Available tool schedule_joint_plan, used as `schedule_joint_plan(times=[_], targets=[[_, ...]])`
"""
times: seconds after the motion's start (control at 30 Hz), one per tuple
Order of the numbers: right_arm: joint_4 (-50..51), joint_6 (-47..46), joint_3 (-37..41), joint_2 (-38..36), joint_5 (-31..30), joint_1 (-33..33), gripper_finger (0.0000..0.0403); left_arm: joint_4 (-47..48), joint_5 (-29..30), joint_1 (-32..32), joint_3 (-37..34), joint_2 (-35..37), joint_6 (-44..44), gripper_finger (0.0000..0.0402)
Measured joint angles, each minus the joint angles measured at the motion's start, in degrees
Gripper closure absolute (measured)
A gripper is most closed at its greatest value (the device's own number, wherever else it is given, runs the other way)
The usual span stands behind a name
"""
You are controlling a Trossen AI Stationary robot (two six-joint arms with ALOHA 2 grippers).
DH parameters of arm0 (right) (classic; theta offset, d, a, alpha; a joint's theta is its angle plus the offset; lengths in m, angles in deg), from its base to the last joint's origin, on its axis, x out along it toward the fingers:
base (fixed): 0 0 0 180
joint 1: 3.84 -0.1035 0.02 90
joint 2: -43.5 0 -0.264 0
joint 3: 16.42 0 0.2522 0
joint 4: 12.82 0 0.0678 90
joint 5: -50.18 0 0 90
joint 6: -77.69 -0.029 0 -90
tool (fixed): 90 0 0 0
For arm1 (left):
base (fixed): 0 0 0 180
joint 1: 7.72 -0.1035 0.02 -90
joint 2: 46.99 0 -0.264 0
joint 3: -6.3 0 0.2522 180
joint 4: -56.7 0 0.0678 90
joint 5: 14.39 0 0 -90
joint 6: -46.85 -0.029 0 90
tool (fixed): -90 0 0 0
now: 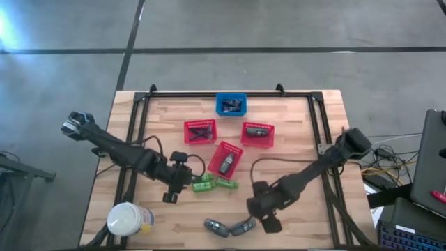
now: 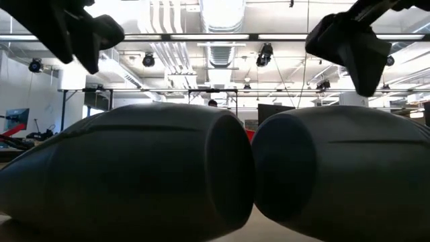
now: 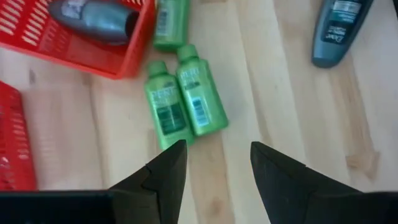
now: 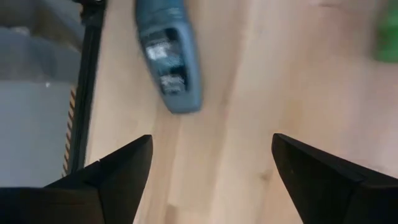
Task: Pick & Place Travel size toiletries
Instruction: Put the black deodorant into the top right red bin
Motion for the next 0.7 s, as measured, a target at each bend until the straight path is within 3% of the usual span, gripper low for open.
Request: schedule_joint_plan(times=[0.4, 0.7], targets=[[-5.76, 5.19, -5.47, 10.34, 0.07, -1.64, 0.0045, -4.51, 2.99, 0.90, -0.33, 0.00, 3.97, 0.0220], [-11.82, 5.37, -7.56, 14.90, -0.62, -3.66, 0.0060, -4.88, 2.99, 0.90, -0.33, 0.00, 4.15, 0.0220]])
